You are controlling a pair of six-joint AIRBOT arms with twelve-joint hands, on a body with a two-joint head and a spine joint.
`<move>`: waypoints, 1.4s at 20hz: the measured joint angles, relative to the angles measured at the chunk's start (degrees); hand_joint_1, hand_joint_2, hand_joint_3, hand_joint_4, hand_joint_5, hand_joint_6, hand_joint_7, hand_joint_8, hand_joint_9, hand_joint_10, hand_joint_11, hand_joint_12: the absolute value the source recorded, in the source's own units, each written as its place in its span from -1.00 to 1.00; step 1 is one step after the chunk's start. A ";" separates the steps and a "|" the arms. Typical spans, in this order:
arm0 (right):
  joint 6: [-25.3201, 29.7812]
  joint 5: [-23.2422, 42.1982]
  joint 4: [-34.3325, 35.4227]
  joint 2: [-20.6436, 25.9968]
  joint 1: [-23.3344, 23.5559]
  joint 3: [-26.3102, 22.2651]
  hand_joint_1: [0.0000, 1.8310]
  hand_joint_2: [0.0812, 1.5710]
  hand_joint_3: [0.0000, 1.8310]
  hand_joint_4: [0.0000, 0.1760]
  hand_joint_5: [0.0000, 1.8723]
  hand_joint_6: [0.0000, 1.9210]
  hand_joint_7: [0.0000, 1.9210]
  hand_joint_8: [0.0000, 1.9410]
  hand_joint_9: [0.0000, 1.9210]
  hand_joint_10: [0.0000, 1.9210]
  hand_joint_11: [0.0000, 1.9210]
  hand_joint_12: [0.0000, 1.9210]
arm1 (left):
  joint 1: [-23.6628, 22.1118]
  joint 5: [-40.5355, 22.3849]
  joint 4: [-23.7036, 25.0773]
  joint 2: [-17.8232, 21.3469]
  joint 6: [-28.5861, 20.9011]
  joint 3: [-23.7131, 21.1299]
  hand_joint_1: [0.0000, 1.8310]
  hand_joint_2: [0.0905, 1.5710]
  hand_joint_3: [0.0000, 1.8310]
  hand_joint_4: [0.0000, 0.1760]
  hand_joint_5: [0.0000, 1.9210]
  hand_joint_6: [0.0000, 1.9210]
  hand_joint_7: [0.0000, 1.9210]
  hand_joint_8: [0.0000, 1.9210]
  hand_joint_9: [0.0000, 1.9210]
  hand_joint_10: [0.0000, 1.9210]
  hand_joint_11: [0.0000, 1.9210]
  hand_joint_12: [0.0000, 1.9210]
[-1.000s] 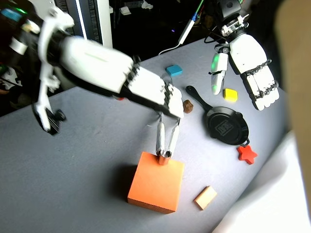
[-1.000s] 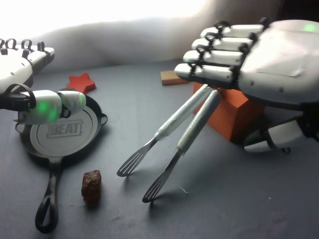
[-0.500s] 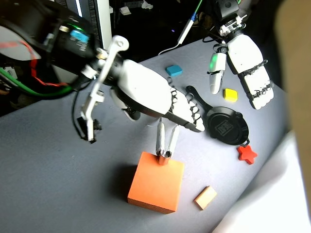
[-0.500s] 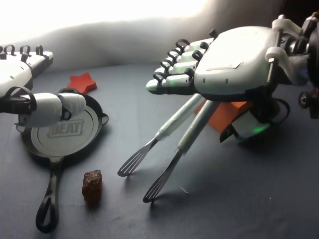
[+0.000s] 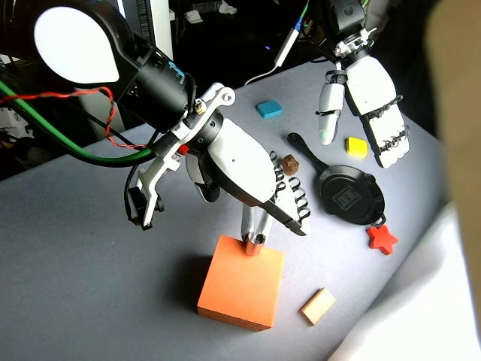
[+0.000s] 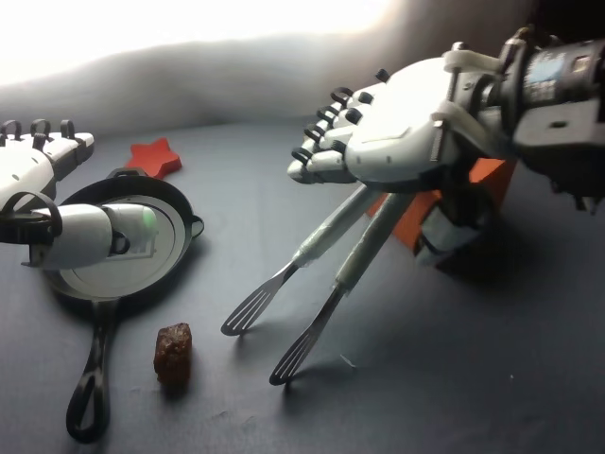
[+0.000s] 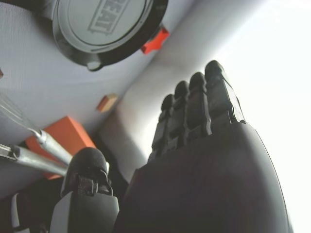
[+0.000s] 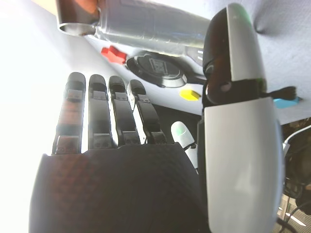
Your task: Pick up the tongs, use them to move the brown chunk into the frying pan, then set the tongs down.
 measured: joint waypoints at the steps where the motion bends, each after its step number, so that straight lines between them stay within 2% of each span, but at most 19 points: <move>1: 0.07 0.07 -0.35 -1.03 -0.15 0.92 0.14 0.16 -1.00 -1.00 -1.00 -1.00 -1.00 -1.00 -1.00 -1.00 -1.00 -1.00 | 0.15 -0.09 -0.22 0.07 -0.37 -0.11 -1.00 0.49 -1.00 -1.00 -1.00 -1.00 -0.98 -1.00 -1.00 -1.00 -1.00 -0.96; 3: 0.70 0.11 -0.20 -3.26 -1.11 2.93 0.15 0.15 -1.00 -1.00 -1.00 -1.00 -1.00 -1.00 -1.00 -1.00 -1.00 -1.00 | 0.63 -0.48 -0.17 0.42 -0.81 -0.28 -1.00 0.48 -1.00 -1.00 -0.99 -1.00 -0.95 -1.00 -0.97 -1.00 -1.00 -0.83; 6: 0.92 -0.24 -0.07 -5.66 -1.99 5.27 0.19 0.14 -1.00 -1.00 -1.00 -1.00 -1.00 -1.00 -1.00 -1.00 -1.00 -1.00 | 0.70 -0.72 0.28 0.42 -1.25 -0.46 -1.00 0.49 -1.00 -1.00 -1.00 -1.00 -0.96 -1.00 -0.98 -1.00 -1.00 -0.88; 8: 0.94 -0.04 -0.31 -6.78 -2.49 6.54 0.17 0.14 -1.00 -1.00 -1.00 -1.00 -1.00 -1.00 -1.00 -1.00 -1.00 -1.00 | 0.70 0.22 0.42 0.42 -1.25 -0.22 -1.00 0.48 -1.00 -1.00 -0.97 -1.00 -0.93 -1.00 -0.96 -0.99 -1.00 -0.78; 12: 0.04 -0.20 -0.33 -8.74 -4.13 8.11 0.17 0.14 -1.00 -1.00 -1.00 -1.00 -1.00 -1.00 -1.00 -1.00 -1.00 -1.00 | 0.87 2.86 0.68 0.42 -0.44 -0.09 -1.00 0.50 -1.00 -1.00 -0.99 -1.00 -0.96 -1.00 -0.99 -1.00 -1.00 -0.90; 14: 0.04 -0.13 -0.33 -9.57 -4.81 9.25 0.17 0.14 -1.00 -1.00 -1.00 -1.00 -1.00 -1.00 -1.00 -1.00 -1.00 -1.00 | 1.64 2.56 1.14 0.39 -0.96 -1.05 -1.00 0.50 -1.00 -1.00 -0.98 -1.00 -0.95 -1.00 -0.97 -1.00 -1.00 -0.86; 18: -0.11 0.74 -1.38 -10.93 -5.55 11.87 0.17 0.14 -1.00 -1.00 -1.00 -1.00 -1.00 -1.00 -1.00 -1.00 -1.00 -1.00 | 1.66 0.42 0.04 0.39 -1.22 -1.44 -1.00 0.49 -1.00 -1.00 -1.00 -1.00 -0.96 -1.00 -0.99 -1.00 -1.00 -0.91; 19: -0.13 0.85 -1.33 -11.26 -5.88 12.24 0.18 0.13 -1.00 -1.00 -1.00 -1.00 -1.00 -1.00 -1.00 -1.00 -1.00 -1.00 | 1.66 0.11 -0.28 0.39 -1.27 -1.46 -1.00 0.49 -1.00 -1.00 -0.98 -1.00 -0.94 -1.00 -0.98 -1.00 -1.00 -0.85; 28: -1.22 2.08 -1.31 -12.66 -6.54 12.98 0.19 0.17 -0.99 -1.00 -1.00 -1.00 -1.00 -1.00 -1.00 -1.00 -1.00 -1.00 | 2.08 -1.49 -0.92 0.22 -1.55 -1.51 -1.00 0.48 -1.00 -1.00 -1.00 -1.00 -0.95 -1.00 -0.98 -1.00 -1.00 -0.88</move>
